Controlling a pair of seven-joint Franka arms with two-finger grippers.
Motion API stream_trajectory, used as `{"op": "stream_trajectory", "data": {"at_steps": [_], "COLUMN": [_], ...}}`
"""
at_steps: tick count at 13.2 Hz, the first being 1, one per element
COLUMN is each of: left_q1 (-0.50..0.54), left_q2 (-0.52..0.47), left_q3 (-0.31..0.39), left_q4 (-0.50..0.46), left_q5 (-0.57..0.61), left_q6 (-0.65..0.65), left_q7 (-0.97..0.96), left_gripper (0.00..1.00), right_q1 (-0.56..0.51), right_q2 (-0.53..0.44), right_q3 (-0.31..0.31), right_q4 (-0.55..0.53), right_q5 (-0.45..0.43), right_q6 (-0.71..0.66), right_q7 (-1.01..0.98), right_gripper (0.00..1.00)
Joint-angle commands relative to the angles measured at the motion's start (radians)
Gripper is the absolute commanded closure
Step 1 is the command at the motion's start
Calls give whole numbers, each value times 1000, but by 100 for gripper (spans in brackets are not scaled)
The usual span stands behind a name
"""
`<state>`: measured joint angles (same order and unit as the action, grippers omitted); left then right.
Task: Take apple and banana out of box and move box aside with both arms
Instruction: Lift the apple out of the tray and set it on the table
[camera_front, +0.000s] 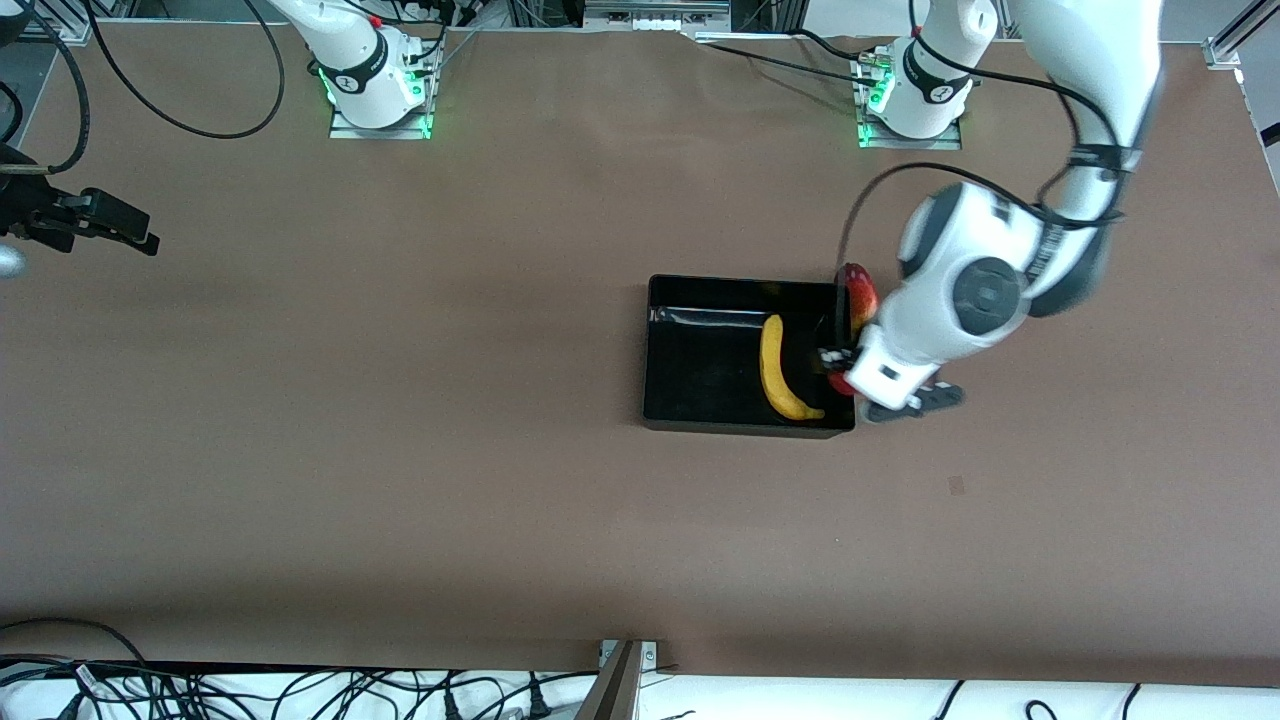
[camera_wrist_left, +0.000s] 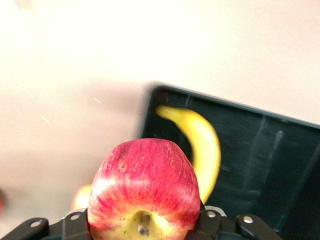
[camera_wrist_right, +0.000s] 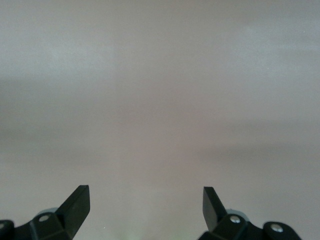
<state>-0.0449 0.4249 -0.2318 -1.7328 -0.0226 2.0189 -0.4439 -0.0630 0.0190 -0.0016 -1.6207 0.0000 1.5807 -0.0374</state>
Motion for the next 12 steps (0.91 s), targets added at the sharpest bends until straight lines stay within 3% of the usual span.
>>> {"op": "stream_trajectory", "data": {"at_steps": [1,4,8,12], "left_q1": [89,129,141,142], "left_q2": [37,102,233,304], "left_q3": [49,141,167,192], "left_q4": [13,24,24,22], "left_q5": [56,90,174,188], "left_q6": [-2,119,328,426], "left_q7": [270,456,468,467], "left_gripper": [100,100,100,100], "right_q1": [6,6,6,6], "right_q2": [-4,-4,-4,-4], "right_q3": [-5,-5,-5,-5], "right_q4": [4,4,4,4], "right_q5": [1,1,1,1], "right_q6": [-13,-13,-11,-11], "right_q7": [11,11,11,11], "right_gripper": [0,0,0,0]}}
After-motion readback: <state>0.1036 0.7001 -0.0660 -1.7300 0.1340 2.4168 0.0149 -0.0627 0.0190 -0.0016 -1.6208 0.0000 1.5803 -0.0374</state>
